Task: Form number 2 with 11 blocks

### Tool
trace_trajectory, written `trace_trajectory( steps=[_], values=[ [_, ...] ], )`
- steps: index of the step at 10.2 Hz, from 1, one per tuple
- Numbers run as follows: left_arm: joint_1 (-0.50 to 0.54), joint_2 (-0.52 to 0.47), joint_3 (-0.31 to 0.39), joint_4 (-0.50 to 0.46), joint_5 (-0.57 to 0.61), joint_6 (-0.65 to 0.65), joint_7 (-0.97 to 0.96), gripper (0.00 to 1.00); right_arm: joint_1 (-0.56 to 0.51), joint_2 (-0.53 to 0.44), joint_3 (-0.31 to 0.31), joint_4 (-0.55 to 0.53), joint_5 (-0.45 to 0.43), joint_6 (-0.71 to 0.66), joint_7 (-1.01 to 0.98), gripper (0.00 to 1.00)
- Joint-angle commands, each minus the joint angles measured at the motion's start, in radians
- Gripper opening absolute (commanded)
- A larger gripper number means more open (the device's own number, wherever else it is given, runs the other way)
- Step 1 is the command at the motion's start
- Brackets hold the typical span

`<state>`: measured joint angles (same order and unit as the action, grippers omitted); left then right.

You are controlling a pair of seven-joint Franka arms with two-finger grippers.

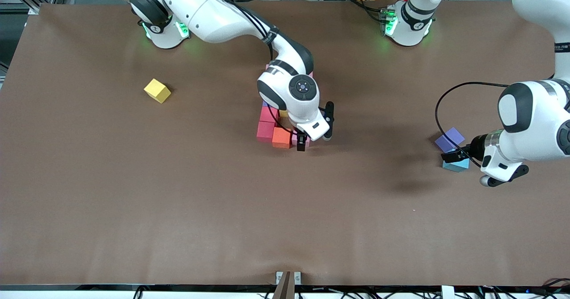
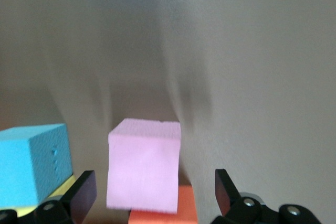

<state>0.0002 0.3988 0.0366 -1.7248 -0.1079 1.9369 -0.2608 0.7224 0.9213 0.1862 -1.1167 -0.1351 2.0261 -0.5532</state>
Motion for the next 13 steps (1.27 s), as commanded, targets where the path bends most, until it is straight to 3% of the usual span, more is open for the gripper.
trace_trajectory(
  steps=[1,3,5,8,10,13],
  values=[
    [0.003,-0.055,-0.006,0.011,-0.018,-0.033,0.026,1.00,-0.050,-0.103,0.054,-0.014,-0.006,-0.174,0.051,1.00],
    [0.000,-0.086,-0.012,0.053,-0.012,-0.082,0.023,1.00,-0.136,-0.252,0.055,-0.081,-0.015,-0.301,0.247,1.00],
    [-0.002,-0.118,-0.029,0.088,-0.006,-0.134,0.018,1.00,-0.243,-0.382,0.049,-0.178,-0.017,-0.332,0.271,1.00],
    [-0.003,-0.210,-0.041,0.090,-0.003,-0.168,0.018,1.00,-0.348,-0.516,-0.014,-0.193,-0.020,-0.461,0.347,1.00],
    [-0.003,-0.268,-0.062,0.090,0.022,-0.202,0.008,1.00,-0.408,-0.580,-0.097,-0.190,0.005,-0.518,0.351,1.00],
    [-0.002,-0.348,-0.099,0.090,0.053,-0.277,0.005,1.00,-0.436,-0.650,-0.356,-0.192,0.129,-0.579,0.352,1.00]
  ],
)
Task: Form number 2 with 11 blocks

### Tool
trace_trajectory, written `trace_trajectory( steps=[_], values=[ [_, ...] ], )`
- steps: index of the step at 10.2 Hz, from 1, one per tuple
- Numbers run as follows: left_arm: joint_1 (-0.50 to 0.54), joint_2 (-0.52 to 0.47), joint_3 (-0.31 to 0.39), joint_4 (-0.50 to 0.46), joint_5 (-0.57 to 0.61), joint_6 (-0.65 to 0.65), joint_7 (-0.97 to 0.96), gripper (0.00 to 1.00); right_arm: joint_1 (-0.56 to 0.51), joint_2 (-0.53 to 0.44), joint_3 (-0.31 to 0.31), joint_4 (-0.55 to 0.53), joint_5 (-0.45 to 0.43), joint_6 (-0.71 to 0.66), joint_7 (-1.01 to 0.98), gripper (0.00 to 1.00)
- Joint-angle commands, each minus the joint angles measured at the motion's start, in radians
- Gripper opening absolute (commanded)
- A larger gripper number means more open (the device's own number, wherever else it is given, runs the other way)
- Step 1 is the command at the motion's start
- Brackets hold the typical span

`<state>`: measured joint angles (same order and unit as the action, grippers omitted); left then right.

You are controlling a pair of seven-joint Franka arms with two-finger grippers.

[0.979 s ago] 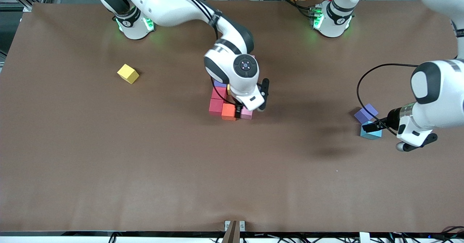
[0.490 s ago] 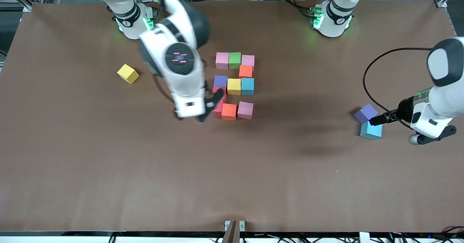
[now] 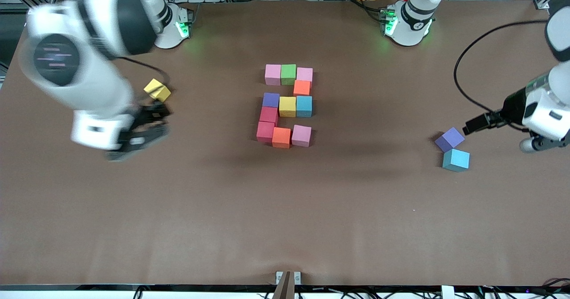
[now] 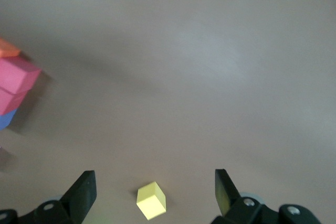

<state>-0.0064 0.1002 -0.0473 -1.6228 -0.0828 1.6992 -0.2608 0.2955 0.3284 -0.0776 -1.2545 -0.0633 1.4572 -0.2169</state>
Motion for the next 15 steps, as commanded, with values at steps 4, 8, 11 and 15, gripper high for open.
trace_trajectory(
  steps=[4,8,11,15],
  values=[
    [0.008,-0.126,-0.034,-0.017,0.041,-0.113,0.017,1.00,-0.032,-0.080,-0.264,-0.057,0.152,-0.113,0.022,1.00],
    [0.022,-0.116,-0.052,0.036,0.061,-0.124,0.029,1.00,-0.119,-0.239,-0.177,-0.274,0.160,0.060,0.024,1.00],
    [0.023,-0.119,-0.080,0.043,0.145,-0.124,0.060,1.00,-0.254,-0.384,0.011,-0.465,0.149,0.164,0.114,1.00],
    [0.023,-0.099,-0.082,0.096,0.147,-0.127,0.089,1.00,-0.243,-0.401,0.015,-0.485,0.128,0.170,0.131,1.00]
  ],
)
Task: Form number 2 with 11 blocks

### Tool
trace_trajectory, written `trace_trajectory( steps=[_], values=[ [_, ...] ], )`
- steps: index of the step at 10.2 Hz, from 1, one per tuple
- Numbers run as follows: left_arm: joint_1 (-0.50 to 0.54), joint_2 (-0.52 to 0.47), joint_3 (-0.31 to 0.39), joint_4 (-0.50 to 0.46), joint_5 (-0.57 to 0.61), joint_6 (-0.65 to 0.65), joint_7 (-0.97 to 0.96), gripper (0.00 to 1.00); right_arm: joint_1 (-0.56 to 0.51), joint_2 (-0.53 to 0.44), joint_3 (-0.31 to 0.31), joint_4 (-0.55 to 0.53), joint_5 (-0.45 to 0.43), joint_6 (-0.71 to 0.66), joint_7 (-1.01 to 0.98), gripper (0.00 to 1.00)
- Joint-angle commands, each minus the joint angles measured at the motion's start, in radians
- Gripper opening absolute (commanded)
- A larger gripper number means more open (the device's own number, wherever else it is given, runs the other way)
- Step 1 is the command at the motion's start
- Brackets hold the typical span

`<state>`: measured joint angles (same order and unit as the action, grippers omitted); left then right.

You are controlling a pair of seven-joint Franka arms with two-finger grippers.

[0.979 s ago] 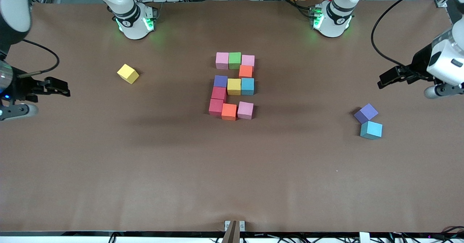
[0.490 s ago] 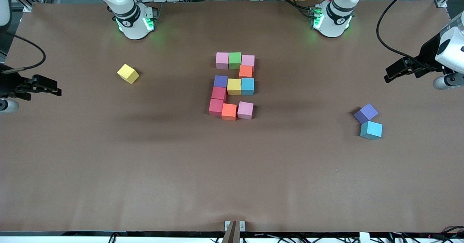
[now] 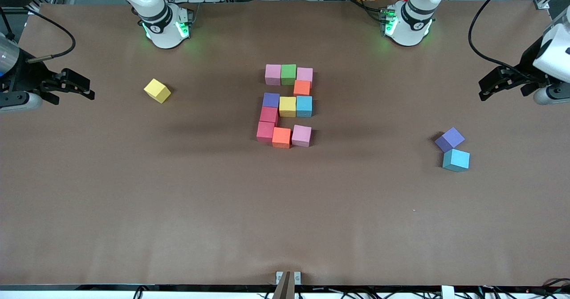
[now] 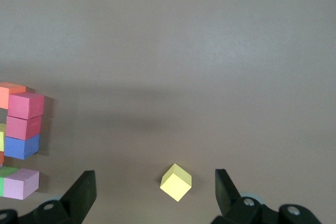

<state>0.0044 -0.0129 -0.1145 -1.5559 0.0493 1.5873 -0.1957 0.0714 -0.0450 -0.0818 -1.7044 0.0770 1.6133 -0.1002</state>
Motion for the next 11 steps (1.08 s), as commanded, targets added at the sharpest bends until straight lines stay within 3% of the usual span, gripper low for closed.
trace_trajectory(
  steps=[1,4,11],
  values=[
    [0.012,0.013,-0.016,0.030,0.011,-0.020,0.025,1.00,-0.019,-0.026,0.019,-0.034,-0.013,0.011,0.014,1.00],
    [0.012,0.010,-0.031,0.031,-0.041,-0.044,0.032,1.00,-0.082,-0.027,0.097,-0.031,-0.020,0.005,0.014,1.00],
    [0.012,0.011,-0.028,0.030,-0.052,-0.043,0.085,1.00,-0.067,-0.029,0.106,-0.024,-0.034,-0.032,0.056,1.00]
  ],
)
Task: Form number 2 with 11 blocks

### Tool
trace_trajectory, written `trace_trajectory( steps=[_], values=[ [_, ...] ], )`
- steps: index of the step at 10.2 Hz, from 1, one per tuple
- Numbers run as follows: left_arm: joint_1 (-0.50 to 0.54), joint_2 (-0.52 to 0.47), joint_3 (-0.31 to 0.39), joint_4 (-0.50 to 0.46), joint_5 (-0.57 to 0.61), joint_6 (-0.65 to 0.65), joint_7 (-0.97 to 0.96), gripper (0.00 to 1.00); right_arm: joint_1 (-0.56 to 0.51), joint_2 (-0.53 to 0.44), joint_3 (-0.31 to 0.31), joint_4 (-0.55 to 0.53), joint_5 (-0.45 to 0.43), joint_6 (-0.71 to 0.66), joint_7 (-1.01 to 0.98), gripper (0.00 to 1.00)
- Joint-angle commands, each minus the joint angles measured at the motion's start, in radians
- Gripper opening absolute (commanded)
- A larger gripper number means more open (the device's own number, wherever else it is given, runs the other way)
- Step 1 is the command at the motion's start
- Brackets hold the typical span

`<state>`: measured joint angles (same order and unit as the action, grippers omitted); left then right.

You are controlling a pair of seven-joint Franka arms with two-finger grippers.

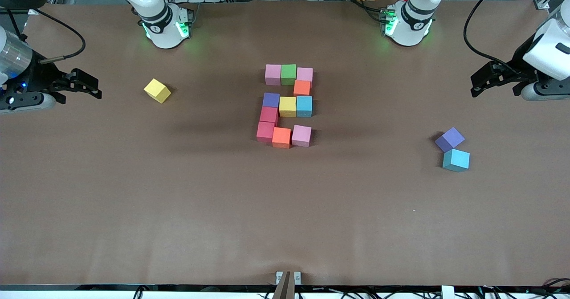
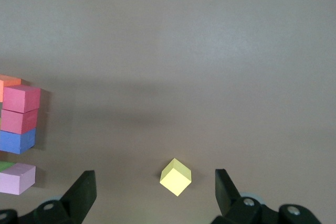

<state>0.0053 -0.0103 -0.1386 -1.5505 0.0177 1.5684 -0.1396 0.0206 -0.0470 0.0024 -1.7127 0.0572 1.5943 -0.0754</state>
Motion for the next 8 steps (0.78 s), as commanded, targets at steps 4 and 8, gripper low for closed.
trace_trajectory(
  steps=[4,8],
  values=[
    [0.012,0.009,-0.001,0.023,-0.050,-0.021,0.034,1.00,-0.013,-0.027,0.024,-0.010,-0.014,-0.014,0.032,1.00],
    [0.010,0.013,-0.001,0.023,-0.048,-0.018,0.034,1.00,-0.013,-0.027,0.024,-0.010,-0.014,-0.014,0.032,1.00]
  ],
)
